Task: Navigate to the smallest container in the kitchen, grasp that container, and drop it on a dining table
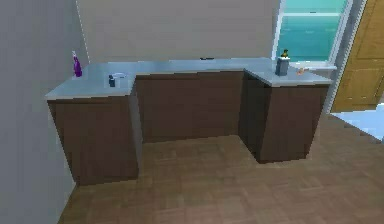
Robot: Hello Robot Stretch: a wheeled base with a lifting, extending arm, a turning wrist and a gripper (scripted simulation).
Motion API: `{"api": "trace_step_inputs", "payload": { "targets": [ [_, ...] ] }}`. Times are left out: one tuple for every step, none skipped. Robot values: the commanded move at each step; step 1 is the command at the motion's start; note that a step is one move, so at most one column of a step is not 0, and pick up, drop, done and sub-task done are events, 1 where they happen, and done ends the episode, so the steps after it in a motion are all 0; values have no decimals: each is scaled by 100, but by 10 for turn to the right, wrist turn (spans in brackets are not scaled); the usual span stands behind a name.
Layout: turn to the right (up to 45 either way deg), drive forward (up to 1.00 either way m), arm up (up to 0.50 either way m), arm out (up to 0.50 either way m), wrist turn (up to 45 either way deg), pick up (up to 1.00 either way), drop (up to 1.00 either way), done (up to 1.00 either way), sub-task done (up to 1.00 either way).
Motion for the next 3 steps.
{"api": "trace_step_inputs", "payload": {
  "targets": [
    [90, 0, 0, 0, 0, 0, 0, 0, 0],
    [0, 80, 0, 0, 0, 0, 0, 0, 0],
    [300, 0, 0, 0, 0, 0, 0, 0, 0]
  ]
}}
